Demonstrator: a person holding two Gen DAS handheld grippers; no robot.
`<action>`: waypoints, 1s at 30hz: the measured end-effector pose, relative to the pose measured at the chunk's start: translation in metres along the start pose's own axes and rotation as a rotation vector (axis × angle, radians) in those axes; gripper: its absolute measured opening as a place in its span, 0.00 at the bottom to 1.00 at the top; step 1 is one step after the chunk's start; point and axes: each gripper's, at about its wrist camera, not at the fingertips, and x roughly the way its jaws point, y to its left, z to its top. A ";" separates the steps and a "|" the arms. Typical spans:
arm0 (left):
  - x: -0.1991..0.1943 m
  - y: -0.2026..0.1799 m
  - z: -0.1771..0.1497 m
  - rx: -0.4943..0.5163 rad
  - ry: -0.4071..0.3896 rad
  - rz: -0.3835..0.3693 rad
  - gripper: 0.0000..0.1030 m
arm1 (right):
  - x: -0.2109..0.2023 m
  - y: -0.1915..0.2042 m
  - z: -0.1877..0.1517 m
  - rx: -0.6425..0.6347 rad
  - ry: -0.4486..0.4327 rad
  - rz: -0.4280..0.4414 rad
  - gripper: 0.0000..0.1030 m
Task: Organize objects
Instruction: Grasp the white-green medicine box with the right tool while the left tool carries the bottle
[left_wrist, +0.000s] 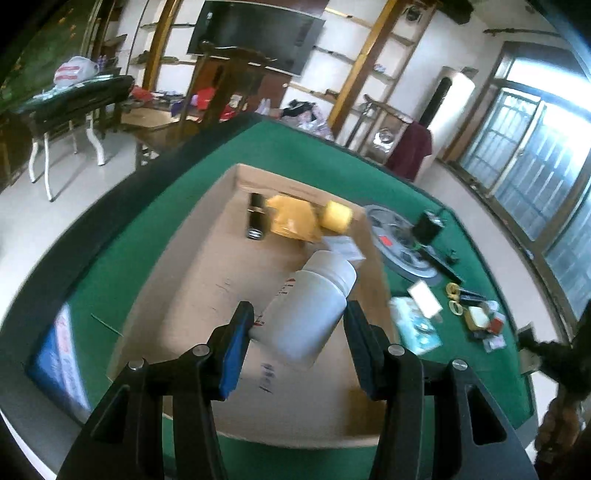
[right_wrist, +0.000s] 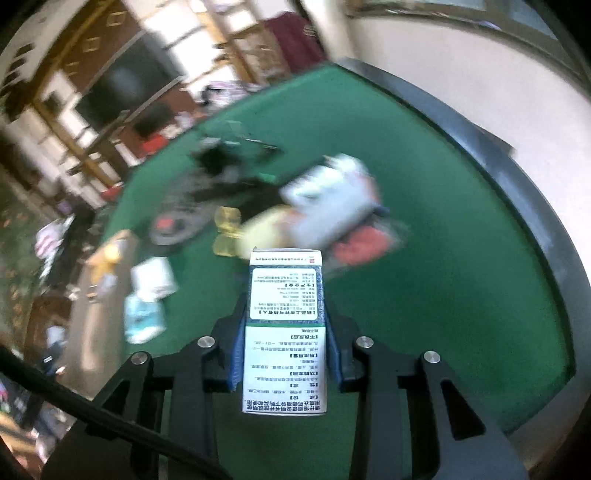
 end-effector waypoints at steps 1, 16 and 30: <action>0.003 0.002 0.005 0.010 0.008 0.017 0.43 | 0.006 0.017 0.004 -0.027 0.010 0.038 0.31; 0.099 0.034 0.075 0.092 0.149 0.181 0.43 | 0.151 0.235 -0.019 -0.286 0.337 0.361 0.32; 0.137 0.041 0.092 0.042 0.203 0.102 0.44 | 0.213 0.278 -0.037 -0.411 0.355 0.250 0.32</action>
